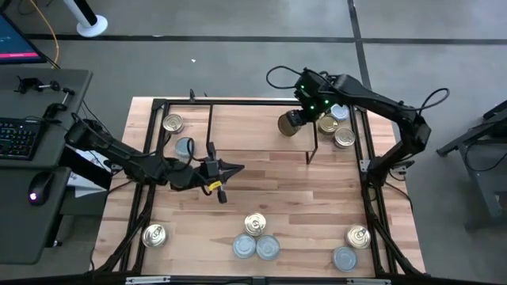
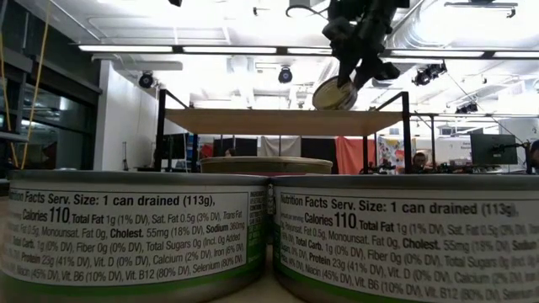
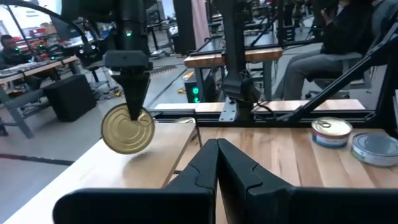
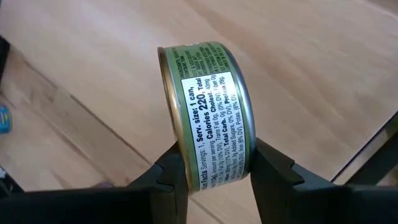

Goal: Stack canned seafood by type on shelf
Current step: Put the green tuna can on the shelf, then put the white-green tuna can on the shelf

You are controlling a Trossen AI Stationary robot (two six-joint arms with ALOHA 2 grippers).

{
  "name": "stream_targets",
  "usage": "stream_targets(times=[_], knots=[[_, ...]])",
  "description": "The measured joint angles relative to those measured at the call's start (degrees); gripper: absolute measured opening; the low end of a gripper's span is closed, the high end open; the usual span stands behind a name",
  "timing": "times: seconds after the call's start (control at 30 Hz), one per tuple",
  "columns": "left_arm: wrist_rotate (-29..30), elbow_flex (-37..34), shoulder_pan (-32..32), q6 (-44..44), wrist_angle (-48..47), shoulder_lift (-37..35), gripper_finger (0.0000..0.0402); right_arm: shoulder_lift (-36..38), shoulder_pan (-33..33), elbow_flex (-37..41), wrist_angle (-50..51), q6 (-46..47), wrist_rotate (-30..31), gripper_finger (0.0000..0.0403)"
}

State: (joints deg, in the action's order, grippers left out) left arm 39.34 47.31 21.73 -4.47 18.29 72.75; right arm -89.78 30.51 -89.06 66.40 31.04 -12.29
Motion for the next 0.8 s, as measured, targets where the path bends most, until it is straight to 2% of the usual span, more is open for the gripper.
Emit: stream_targets(times=[0.1,0.3,0.4,0.57,0.7,0.8], knots=[[0.44,0.00,0.05,1.05,-0.73,0.00,0.0000,-0.24,0.36,0.00,0.41,-0.06,-0.19,0.0110],[0.58,0.00,0.05,1.40,-1.22,0.00,0.0000,-0.29,0.56,0.00,1.19,-0.71,2.90,0.0178],[0.58,0.00,-0.16,1.38,-1.62,0.00,0.0000,-0.29,0.62,0.00,2.09,-1.18,3.86,0.0199],[0.58,0.00,-0.39,1.86,-2.59,0.00,0.0000,-0.29,0.62,0.00,2.09,-1.61,4.62,0.0208],[0.58,0.00,-0.39,1.85,-2.86,0.00,0.0000,-0.29,0.65,0.00,2.27,-3.84,10.27,0.0209],[0.58,0.00,-0.39,1.85,-2.89,0.00,0.0000,-0.10,0.96,0.00,3.29,-6.58,11.52,0.0210]])
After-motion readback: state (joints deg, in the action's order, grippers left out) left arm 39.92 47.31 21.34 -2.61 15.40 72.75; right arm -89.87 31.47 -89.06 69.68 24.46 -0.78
